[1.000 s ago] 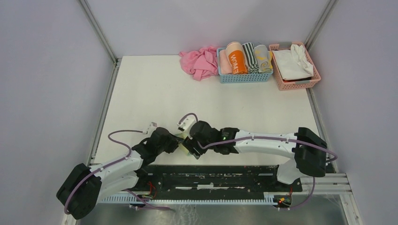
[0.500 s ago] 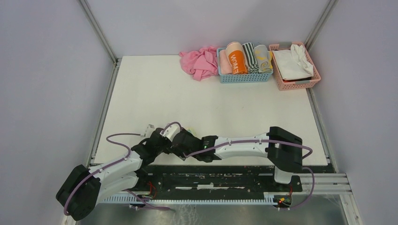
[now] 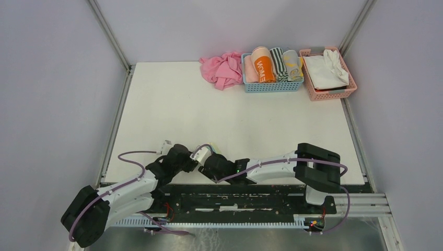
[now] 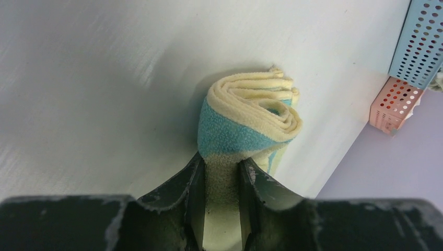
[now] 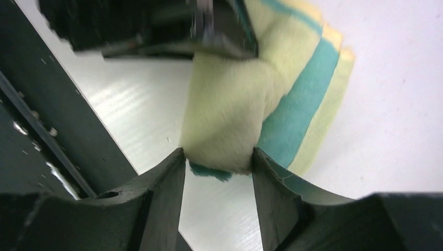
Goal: Roll the towels
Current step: Roll the towel at the center of the board.
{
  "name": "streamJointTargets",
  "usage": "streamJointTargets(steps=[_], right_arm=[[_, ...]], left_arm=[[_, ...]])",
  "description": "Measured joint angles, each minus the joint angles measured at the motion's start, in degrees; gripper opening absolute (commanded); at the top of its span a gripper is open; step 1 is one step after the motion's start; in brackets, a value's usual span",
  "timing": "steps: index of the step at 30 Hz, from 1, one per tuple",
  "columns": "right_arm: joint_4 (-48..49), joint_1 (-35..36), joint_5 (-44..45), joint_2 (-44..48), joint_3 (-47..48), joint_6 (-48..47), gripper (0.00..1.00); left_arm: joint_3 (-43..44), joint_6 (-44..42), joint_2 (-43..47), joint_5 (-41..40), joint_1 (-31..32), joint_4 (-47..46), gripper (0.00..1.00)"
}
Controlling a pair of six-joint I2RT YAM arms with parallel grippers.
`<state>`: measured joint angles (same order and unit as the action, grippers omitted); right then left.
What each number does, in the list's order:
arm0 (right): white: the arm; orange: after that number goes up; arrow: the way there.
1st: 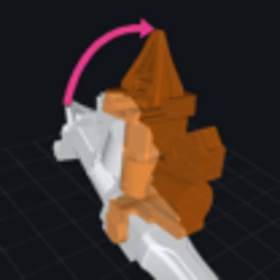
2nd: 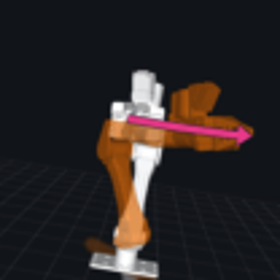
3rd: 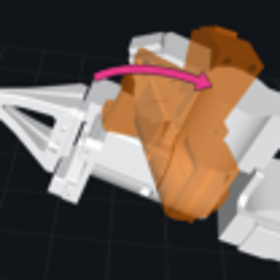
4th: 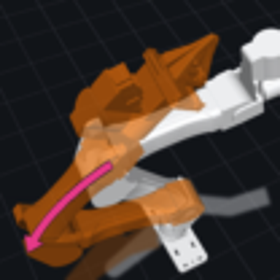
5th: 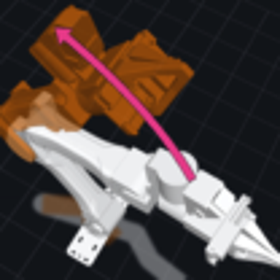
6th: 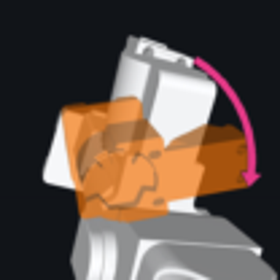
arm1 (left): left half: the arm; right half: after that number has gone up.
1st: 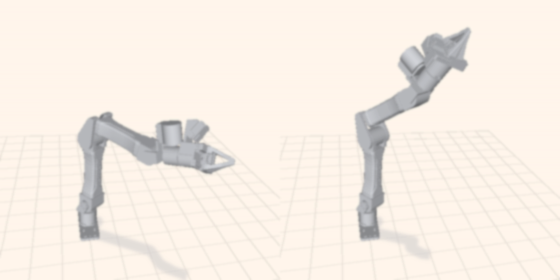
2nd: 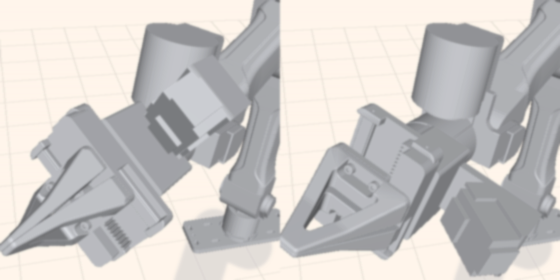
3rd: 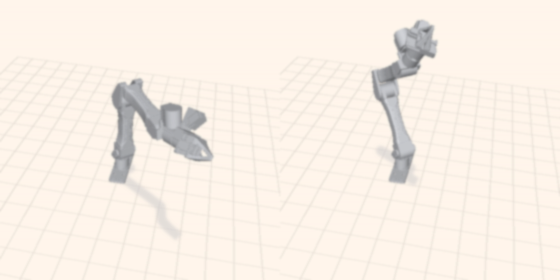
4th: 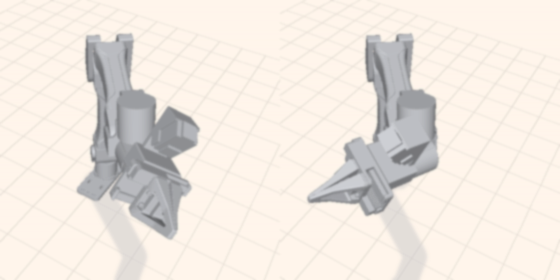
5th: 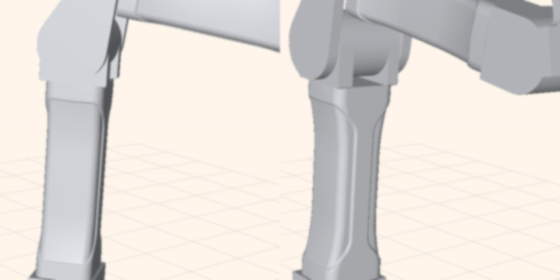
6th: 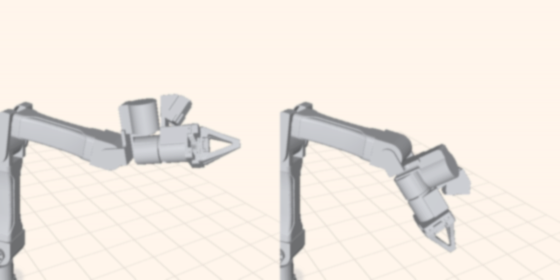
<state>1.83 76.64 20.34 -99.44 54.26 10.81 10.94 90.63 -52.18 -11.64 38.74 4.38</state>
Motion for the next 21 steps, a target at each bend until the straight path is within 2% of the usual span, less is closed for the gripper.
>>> streamJointTargets(steps=[5, 15, 21], right_arm=[[0.33, 0.13, 0.11, -0.61, -2.43, -2.54, 0.57], [1.77, 0.24, 0.04, 0.26, -2.73, -4.52, 0.66], [7.19, 0.28, 0.13, 2.84, -3.08, -6.71, 0.66]], left_arm=[[-0.04, 0.66, 0.85, -0.07, 0.02, 0.2, 0.31], [-0.07, 1.9, 0.92, -0.04, 0.02, 0.28, 0.3], [-0.09, 2.58, 0.35, 0.11, 0.02, -0.09, 0.3]])
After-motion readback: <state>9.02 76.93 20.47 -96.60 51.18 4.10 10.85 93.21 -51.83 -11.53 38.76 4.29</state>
